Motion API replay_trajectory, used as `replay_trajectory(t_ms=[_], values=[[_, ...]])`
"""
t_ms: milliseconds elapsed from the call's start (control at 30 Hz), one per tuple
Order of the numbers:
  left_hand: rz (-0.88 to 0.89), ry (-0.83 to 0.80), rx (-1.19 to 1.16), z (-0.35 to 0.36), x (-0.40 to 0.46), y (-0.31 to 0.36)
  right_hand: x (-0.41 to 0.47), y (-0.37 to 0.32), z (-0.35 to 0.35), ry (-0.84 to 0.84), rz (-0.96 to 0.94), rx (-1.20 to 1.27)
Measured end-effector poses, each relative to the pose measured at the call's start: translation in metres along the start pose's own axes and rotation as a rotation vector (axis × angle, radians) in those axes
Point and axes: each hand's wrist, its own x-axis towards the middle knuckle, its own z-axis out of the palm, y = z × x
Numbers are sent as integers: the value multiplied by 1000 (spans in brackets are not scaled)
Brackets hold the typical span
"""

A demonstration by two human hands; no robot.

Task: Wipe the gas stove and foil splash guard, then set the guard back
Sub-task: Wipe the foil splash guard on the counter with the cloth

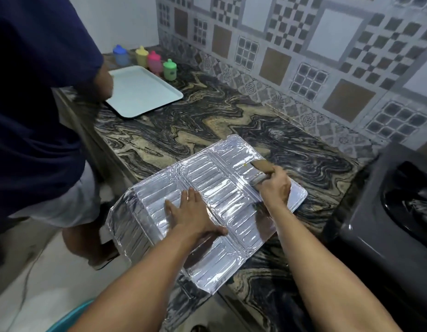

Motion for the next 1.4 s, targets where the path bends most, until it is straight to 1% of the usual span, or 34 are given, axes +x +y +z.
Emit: replay_trajectory(t_ms=[67,133,167,200,233,300,333,367,400,433,467,500,567,600,633,667,800,867,1000,1133,1200,1267,1333,1400], values=[[3,8,-13,2,0,-2,-18,-20,8,-184,16,232],[1,18,-25,5,1,-3,-35,-30,18,-412,135,461],[-1,18,-33,6,1,-4,-41,-32,20,-482,185,497],[-1,16,-39,7,1,-4,-44,-32,21,-496,207,474],[0,14,-39,7,1,-4,-44,-32,19,-444,186,377],[3,18,-40,6,1,-4,-38,-25,10,-176,124,107],[3,23,-40,6,1,-3,-38,-24,2,-62,80,37],[3,28,-38,6,0,-3,-40,-24,-3,-5,8,45],[1,31,-36,5,0,-3,-44,-24,-6,12,-112,84],[-2,29,-31,5,1,-3,-49,-25,-7,-31,-243,112],[-5,23,-21,5,1,-2,-56,-25,-5,-119,-372,97],[-6,18,-5,5,2,-2,-63,-22,-1,-244,-489,36],[-2,7,29,2,3,-3,-65,-4,14,-481,-706,-220],[5,-1,33,0,3,-4,-62,6,19,-547,-785,-382],[14,-7,30,-1,4,-5,-58,13,23,-583,-825,-522],[22,-12,27,-3,4,-6,-54,21,25,-602,-840,-604],[24,-21,46,-6,2,-4,-37,30,33,-603,-885,-640],[17,-29,49,-8,3,-3,-22,23,42,-604,-876,-645],[-6,-60,64,-10,4,-1,18,10,58,-657,-828,-697],[-29,-67,70,-10,7,0,54,7,63,-638,-744,-740],[-30,-71,73,-11,7,1,69,12,63,-584,-655,-737],[-27,-73,69,-11,6,2,80,18,61,-488,-526,-719],[-26,-70,62,-11,6,1,87,24,54,-397,-403,-669],[-23,-66,55,-10,7,0,91,31,48,-338,-335,-594]])
